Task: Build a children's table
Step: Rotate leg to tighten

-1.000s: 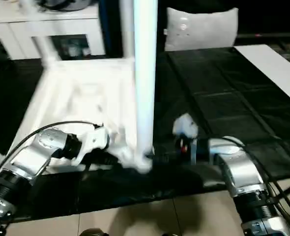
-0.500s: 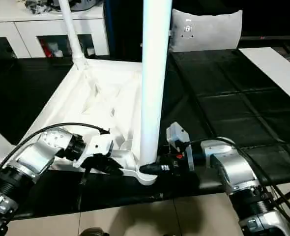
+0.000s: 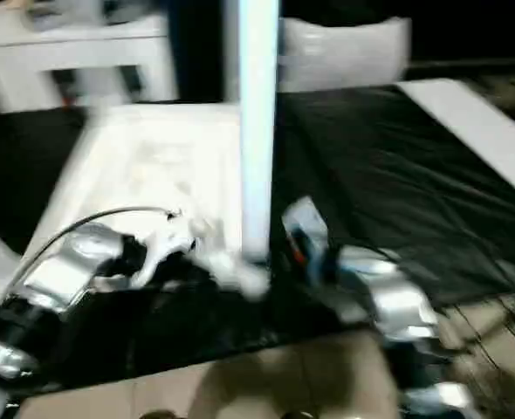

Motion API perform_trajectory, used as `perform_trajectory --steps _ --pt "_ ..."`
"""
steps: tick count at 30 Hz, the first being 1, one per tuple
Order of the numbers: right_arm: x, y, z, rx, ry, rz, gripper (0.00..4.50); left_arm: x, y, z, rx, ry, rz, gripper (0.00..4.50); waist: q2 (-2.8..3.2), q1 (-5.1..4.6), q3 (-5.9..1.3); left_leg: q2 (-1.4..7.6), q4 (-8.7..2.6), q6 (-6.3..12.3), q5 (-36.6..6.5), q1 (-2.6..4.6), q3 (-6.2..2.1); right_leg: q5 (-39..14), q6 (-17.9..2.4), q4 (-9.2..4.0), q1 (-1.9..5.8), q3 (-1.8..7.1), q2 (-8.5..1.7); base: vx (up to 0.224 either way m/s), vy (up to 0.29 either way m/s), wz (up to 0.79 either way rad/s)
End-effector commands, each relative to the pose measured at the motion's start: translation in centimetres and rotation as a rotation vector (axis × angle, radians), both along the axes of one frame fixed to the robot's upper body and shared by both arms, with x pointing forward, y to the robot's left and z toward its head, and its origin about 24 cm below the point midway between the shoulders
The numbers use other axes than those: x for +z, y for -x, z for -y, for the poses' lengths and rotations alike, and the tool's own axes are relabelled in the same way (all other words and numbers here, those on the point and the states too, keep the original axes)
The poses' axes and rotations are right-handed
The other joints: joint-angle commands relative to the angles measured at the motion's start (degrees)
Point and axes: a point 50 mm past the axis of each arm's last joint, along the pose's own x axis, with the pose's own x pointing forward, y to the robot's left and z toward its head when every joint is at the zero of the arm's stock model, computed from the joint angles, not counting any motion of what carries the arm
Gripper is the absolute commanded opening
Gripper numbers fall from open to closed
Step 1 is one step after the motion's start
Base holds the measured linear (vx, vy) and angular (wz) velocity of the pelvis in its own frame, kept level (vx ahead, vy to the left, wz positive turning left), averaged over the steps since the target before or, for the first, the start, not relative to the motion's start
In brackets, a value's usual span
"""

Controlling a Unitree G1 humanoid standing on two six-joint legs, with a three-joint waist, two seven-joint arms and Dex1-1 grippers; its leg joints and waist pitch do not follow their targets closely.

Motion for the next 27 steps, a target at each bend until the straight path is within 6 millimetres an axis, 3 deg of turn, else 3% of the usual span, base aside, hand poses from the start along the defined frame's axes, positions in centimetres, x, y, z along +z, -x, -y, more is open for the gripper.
perform_trajectory --steps 1,4,7,9,11,13,17,21,23,27 --pt "-1.1 -0.3 -2.7 -0.059 0.002 -0.063 1.98 1.9 -0.9 2.3 0.079 0.089 0.079 0.0 -0.71 0.4 -4.06 0.78 -4.12 1.47 -8.7 -0.91 0.09 -29.4 -0.9 -6.0 3.96 2.47 -2.97 0.0 0.0 0.0" --pt "-1.4 -1.4 -3.4 -0.246 -0.001 -0.074 1.98 2.2 -1.8 3.7 0.22 0.122 0.117 0.0 -0.63 -0.18 -4.2 0.91 -4.16 2.33 -6.7 -0.85 0.19 -25.3 -3.0 -5.46 3.7 2.88 -2.82 0.0 0.0 0.0" --pt "-1.2 -1.9 -3.8 -0.323 -0.036 -0.065 1.98 2.5 -2.2 4.7 0.276 0.132 0.16 0.0 -0.73 0.22 -4.6 1.02 -4.08 3.33 -4.0 -0.97 0.19 -20.2 -4.5 -4.65 4.06 3.2 -2.86 0.0 0.0 0.0" --pt "-0.9 -2.1 -3.6 -0.333 -0.037 -0.042 2.53 2.6 -2.1 5.0 0.268 0.129 0.168 0.0 -0.4 0.46 -4.79 1.19 -3.98 4.12 -2.1 -1.05 0.09 -16.5 -5.5 -4.0 4.12 3.41 -2.86 0.031 -0.006 0.01" --pt "-0.6 -2.2 -3.0 -0.329 -0.026 -0.004 2.68 2.6 -2.0 5.0 0.244 0.112 0.175 0.0 -0.42 0.97 -5.06 1.11 -3.66 5.88 1.2 -1.24 0.24 -9.2 -8.1 -3.03 4.25 3.68 -2.78 0.0 0.0 0.0" --pt "-0.6 -2.1 -2.6 -0.326 -0.019 0.01 2.89 2.6 -1.9 4.8 0.242 0.104 0.175 0.0 -0.24 1.17 -4.86 1.15 -3.72 6.33 0.2 -1.22 0.31 -9.8 -8.7 -3.16 4.32 3.64 -2.84 0.0 0.0 0.0" --pt "-0.3 -1.7 -0.3 -0.287 -0.013 0.05 3.23 2.1 -1.6 4.1 0.194 0.09 0.163 0.0 -0.24 1.39 -4.64 1.32 -3.97 5.52 -3.0 -0.99 0.38 -14.2 -7.4 -3.84 4.33 3.59 -2.82 0.0 0.0 0.0" --pt "0.3 -1.1 1.1 -0.206 -0.019 0.082 3.46 1.8 -1.2 3.6 0.121 0.082 0.143 0.0 -0.42 1.58 -4.66 1.27 -3.94 6.07 -3.2 -1.1 0.32 -13.1 -7.2 -3.76 4.53 3.64 -2.76 0.0 0.0 0.0" --pt "0.8 -0.6 2.2 -0.13 -0.031 0.09 3.78 1.4 -0.6 3.0 0.041 0.067 0.119 0.0 -0.41 1.67 -4.66 1.25 -3.94 6.22 -3.7 -1.17 0.29 -14.1 -7.1 -3.81 4.67 3.61 -2.88 0.0 0.0 0.0" --pt "1.5 0.4 4.2 0.068 0.032 0.138 3.9 1.0 0.2 1.8 -0.083 0.038 0.08 0.0 -0.36 1.83 -4.61 1.36 -3.92 6.21 -5.0 -1.0 0.34 -16.5 -6.8 -4.11 4.52 3.5 -2.88 0.0 0.0 0.0"
